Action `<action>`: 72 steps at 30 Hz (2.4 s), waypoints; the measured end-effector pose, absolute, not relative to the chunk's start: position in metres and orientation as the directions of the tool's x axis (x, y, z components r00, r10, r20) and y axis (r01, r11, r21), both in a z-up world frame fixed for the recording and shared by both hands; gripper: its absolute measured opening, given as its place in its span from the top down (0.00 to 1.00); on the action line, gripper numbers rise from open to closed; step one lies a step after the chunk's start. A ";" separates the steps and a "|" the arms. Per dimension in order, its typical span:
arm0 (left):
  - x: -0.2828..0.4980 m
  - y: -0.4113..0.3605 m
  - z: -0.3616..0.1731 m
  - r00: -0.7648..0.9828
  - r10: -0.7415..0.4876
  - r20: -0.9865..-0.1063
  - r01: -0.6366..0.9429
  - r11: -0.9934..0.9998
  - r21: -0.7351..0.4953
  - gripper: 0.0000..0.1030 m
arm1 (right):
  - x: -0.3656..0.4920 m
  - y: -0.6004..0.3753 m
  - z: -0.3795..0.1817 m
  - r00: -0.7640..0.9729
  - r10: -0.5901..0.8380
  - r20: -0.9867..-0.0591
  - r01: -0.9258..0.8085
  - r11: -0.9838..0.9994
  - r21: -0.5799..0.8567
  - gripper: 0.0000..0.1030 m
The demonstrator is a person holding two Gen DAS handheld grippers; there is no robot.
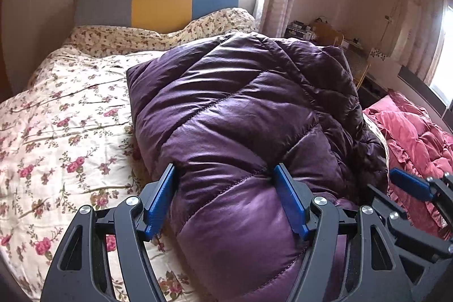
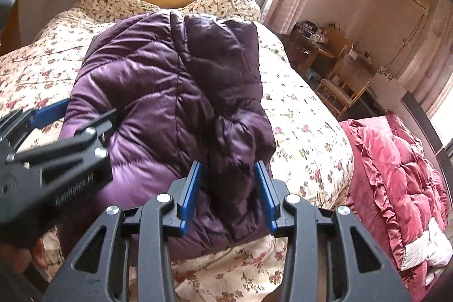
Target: Fold large clothes
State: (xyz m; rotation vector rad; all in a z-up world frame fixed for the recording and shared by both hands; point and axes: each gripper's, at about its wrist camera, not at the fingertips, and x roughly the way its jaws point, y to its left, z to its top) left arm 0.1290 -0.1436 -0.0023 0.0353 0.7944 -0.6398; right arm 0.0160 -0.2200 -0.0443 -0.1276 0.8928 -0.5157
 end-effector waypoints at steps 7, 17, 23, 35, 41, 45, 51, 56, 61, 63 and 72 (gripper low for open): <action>0.131 -0.141 0.004 0.536 -0.517 -0.667 0.545 0.816 -0.194 0.33 | 0.039 -0.224 -0.038 0.527 -0.493 -0.692 0.393 0.864 -0.316 0.65; 0.136 -0.142 0.003 0.561 -0.486 -0.670 0.507 0.842 -0.186 0.33 | 0.053 -0.243 -0.041 0.528 -0.470 -0.707 0.419 0.868 -0.264 0.64; 0.143 -0.149 -0.001 0.571 -0.463 -0.678 0.487 0.856 -0.174 0.33 | 0.068 -0.260 -0.049 0.504 -0.442 -0.742 0.456 0.866 -0.207 0.65; 0.151 -0.166 -0.020 0.535 -0.459 -0.709 0.493 0.851 -0.179 0.33 | 0.075 -0.292 -0.090 0.467 -0.365 -0.805 0.481 0.869 -0.115 0.67; 0.152 -0.176 -0.033 0.530 -0.451 -0.718 0.484 0.856 -0.180 0.33 | 0.076 -0.298 -0.099 0.486 -0.350 -0.801 0.489 0.868 -0.083 0.68; 0.154 -0.175 -0.025 0.519 -0.454 -0.724 0.488 0.853 -0.185 0.33 | 0.078 -0.295 -0.091 0.485 -0.356 -0.799 0.494 0.865 -0.086 0.68; 0.168 -0.160 -0.003 0.544 -0.461 -0.701 0.437 0.869 -0.232 0.33 | 0.079 -0.291 -0.067 0.492 -0.346 -0.799 0.501 0.863 -0.065 0.65; 0.182 -0.154 0.005 0.564 -0.439 -0.699 0.406 0.885 -0.228 0.33 | 0.082 -0.289 -0.039 0.535 -0.341 -0.773 0.502 0.864 -0.034 0.65; 0.189 -0.153 0.007 0.571 -0.429 -0.700 0.388 0.892 -0.231 0.33 | 0.096 -0.285 -0.017 0.575 -0.350 -0.739 0.502 0.865 -0.019 0.65; 0.191 -0.153 0.007 0.574 -0.426 -0.700 0.379 0.895 -0.233 0.33 | 0.102 -0.283 -0.016 0.577 -0.359 -0.733 0.506 0.862 -0.023 0.65; 0.196 -0.173 -0.006 0.551 -0.410 -0.727 0.410 0.892 -0.192 0.33 | 0.109 -0.292 -0.067 0.484 -0.408 -0.774 0.500 0.855 -0.138 0.66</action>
